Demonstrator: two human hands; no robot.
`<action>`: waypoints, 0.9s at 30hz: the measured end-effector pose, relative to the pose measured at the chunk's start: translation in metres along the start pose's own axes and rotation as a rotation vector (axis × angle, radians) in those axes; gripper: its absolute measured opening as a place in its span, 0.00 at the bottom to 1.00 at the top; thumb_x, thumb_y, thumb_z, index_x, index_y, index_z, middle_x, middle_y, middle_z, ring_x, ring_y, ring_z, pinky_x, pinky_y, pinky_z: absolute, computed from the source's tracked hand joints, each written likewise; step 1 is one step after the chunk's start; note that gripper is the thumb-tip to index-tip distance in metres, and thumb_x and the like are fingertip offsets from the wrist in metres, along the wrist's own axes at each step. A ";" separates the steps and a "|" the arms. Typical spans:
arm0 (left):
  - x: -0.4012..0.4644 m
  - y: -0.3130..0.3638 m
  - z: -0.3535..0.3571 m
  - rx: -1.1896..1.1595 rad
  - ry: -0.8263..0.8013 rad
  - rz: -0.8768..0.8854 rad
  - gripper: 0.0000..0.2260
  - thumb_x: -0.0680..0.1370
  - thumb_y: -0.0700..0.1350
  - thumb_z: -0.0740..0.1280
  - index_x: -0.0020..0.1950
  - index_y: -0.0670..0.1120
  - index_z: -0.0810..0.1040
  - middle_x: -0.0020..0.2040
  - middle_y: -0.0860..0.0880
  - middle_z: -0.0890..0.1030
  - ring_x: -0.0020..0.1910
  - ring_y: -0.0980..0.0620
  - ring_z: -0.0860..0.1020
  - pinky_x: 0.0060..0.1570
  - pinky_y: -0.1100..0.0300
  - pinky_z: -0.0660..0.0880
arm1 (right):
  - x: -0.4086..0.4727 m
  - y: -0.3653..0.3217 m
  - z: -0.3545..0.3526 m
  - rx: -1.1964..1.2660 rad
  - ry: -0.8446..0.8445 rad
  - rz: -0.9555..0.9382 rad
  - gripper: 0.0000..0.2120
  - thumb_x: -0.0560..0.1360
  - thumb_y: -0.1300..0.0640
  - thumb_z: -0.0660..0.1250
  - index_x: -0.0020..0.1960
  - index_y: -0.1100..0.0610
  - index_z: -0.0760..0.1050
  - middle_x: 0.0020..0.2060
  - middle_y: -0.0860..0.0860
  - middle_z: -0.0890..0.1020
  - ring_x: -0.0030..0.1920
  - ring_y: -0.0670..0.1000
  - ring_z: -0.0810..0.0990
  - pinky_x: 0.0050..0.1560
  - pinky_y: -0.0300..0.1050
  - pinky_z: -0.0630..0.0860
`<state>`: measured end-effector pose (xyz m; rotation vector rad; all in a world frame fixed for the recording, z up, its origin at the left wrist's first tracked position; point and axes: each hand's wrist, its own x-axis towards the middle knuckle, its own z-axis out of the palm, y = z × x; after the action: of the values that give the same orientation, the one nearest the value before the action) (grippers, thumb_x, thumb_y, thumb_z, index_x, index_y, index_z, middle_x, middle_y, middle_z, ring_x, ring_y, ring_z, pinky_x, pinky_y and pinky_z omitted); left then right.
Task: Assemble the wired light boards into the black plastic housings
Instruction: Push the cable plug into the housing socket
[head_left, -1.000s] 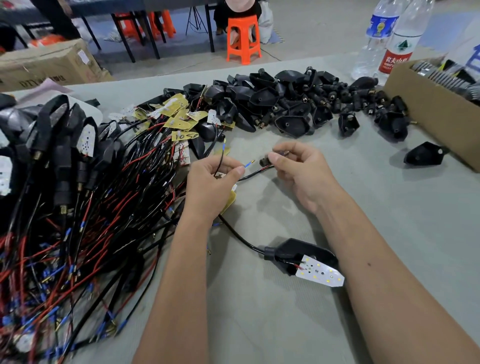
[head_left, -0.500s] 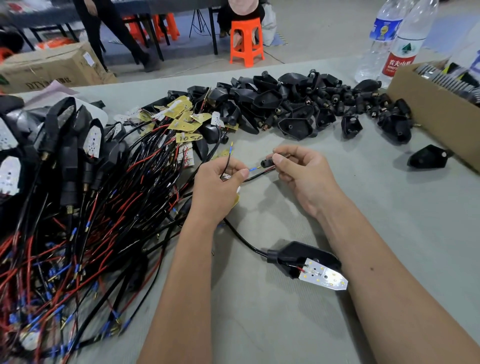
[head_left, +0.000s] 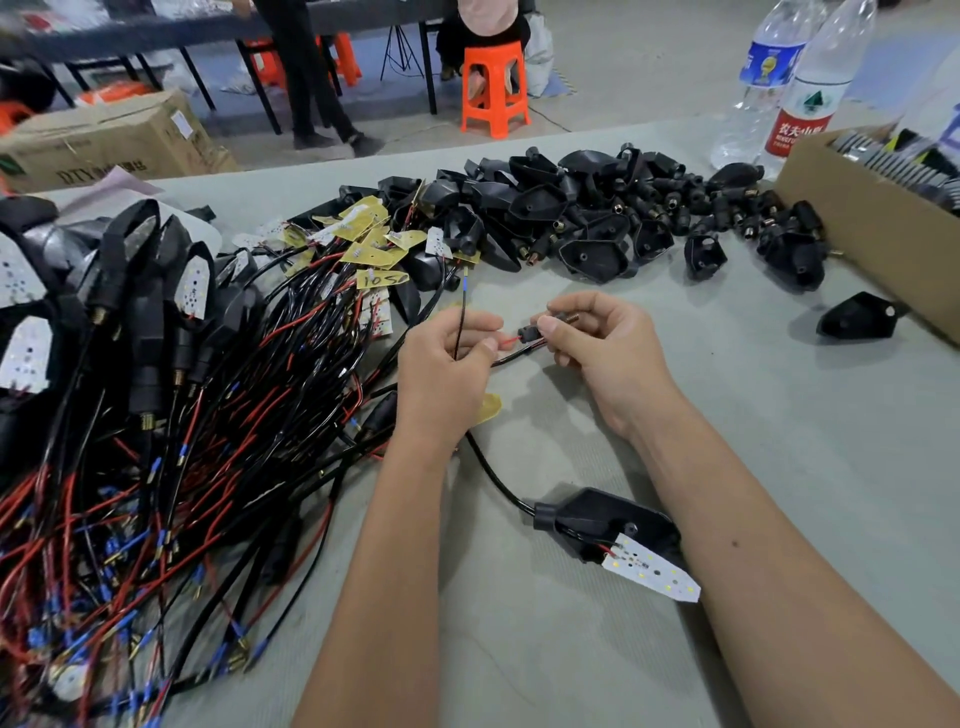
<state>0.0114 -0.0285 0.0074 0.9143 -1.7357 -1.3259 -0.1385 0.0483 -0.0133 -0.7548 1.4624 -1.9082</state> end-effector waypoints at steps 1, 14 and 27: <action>0.000 0.000 0.000 -0.009 0.019 0.001 0.07 0.79 0.32 0.68 0.50 0.42 0.83 0.43 0.48 0.87 0.35 0.60 0.81 0.35 0.66 0.75 | 0.000 -0.001 0.000 0.017 -0.001 0.001 0.09 0.75 0.68 0.74 0.52 0.60 0.80 0.44 0.59 0.86 0.35 0.47 0.79 0.38 0.39 0.76; -0.003 0.012 0.013 -0.223 0.123 0.007 0.09 0.80 0.28 0.65 0.52 0.39 0.82 0.44 0.43 0.87 0.46 0.49 0.87 0.51 0.58 0.83 | -0.001 -0.009 0.001 0.311 0.007 0.048 0.08 0.77 0.71 0.69 0.54 0.62 0.79 0.48 0.59 0.87 0.36 0.48 0.78 0.41 0.38 0.77; -0.007 0.012 0.014 -0.125 0.074 -0.073 0.05 0.76 0.38 0.75 0.50 0.44 0.83 0.40 0.47 0.88 0.40 0.47 0.87 0.40 0.58 0.83 | 0.003 -0.011 -0.007 0.554 0.047 0.013 0.07 0.79 0.70 0.66 0.52 0.62 0.80 0.48 0.57 0.86 0.37 0.47 0.78 0.38 0.34 0.76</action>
<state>0.0009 -0.0136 0.0156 0.9515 -1.5585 -1.4134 -0.1464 0.0527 -0.0040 -0.4389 0.8826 -2.1845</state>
